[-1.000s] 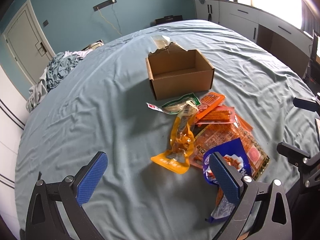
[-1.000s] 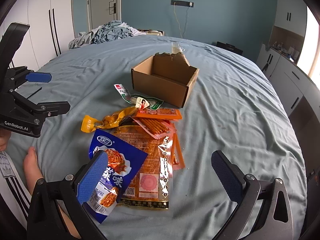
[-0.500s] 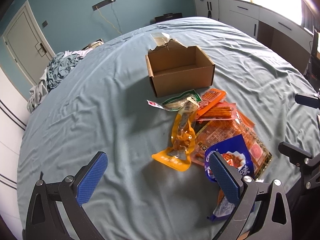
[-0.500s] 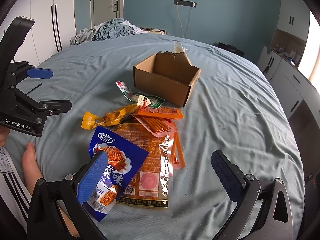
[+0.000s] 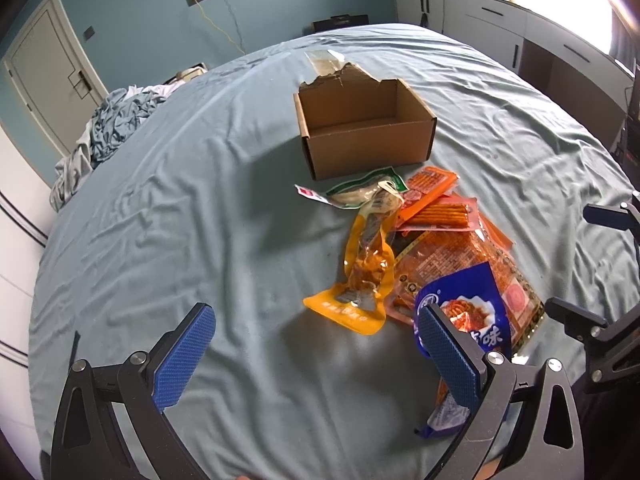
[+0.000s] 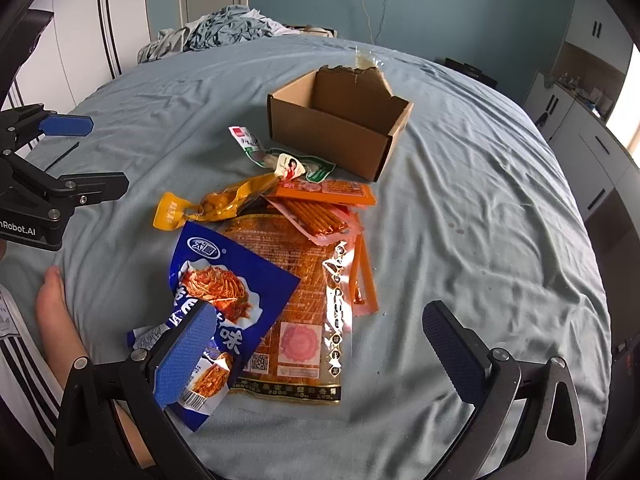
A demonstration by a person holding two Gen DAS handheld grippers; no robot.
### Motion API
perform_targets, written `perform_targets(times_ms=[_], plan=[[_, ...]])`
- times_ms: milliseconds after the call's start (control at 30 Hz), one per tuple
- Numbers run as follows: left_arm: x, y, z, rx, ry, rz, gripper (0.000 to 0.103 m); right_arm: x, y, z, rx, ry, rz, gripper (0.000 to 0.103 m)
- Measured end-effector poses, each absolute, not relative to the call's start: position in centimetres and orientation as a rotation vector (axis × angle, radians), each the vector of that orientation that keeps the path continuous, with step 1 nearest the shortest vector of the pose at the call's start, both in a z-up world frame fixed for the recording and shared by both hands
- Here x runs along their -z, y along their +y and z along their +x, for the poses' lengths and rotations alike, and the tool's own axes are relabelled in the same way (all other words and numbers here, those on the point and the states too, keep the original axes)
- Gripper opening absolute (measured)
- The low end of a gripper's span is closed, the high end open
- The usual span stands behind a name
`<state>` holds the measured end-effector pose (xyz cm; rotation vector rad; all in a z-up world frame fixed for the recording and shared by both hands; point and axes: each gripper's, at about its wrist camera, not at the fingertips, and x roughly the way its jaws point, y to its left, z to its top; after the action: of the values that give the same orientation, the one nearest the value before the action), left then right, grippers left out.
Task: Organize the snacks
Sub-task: 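Grasp the blue pickled-cabbage bag with the left tool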
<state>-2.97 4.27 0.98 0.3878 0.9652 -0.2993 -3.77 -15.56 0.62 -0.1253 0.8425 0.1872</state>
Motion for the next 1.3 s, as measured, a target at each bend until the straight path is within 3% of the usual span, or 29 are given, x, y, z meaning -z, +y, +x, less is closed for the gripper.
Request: perform_targets(times_ms=[533, 967, 1100, 1167, 1200, 1300], plan=[[3.3, -0.7, -6.1, 0.627, 1.262, 0.415, 0.103, 0.6, -16.3, -2.2, -0.129, 0.918, -0.084, 0.103], [8.4, -4.7, -6.5, 0.639, 1.381, 0.541, 0.1, 1.4, -18.9, -0.6, -0.082, 0.994, 0.054, 0.103], [10.2, -5.6, -6.9, 0.644, 1.416, 0.601, 0.085, 1.5, -19.5, -0.5, -0.074, 1.007, 0.08, 0.103], [10.3, -5.7, -6.9, 0.661, 1.424, 0.587, 0.068, 1.7, -20.1, -0.3, -0.062, 1.019, 0.111, 0.103], [10.1, -5.6, -7.0, 0.674, 1.432, 0.566, 0.052, 1.7, -20.4, -0.2, -0.057, 1.023, 0.127, 0.103], [9.7, -5.5, -7.0, 0.665, 1.424, 0.549, 0.043, 1.7, -21.2, -0.1, -0.039, 1.026, 0.175, 0.103]])
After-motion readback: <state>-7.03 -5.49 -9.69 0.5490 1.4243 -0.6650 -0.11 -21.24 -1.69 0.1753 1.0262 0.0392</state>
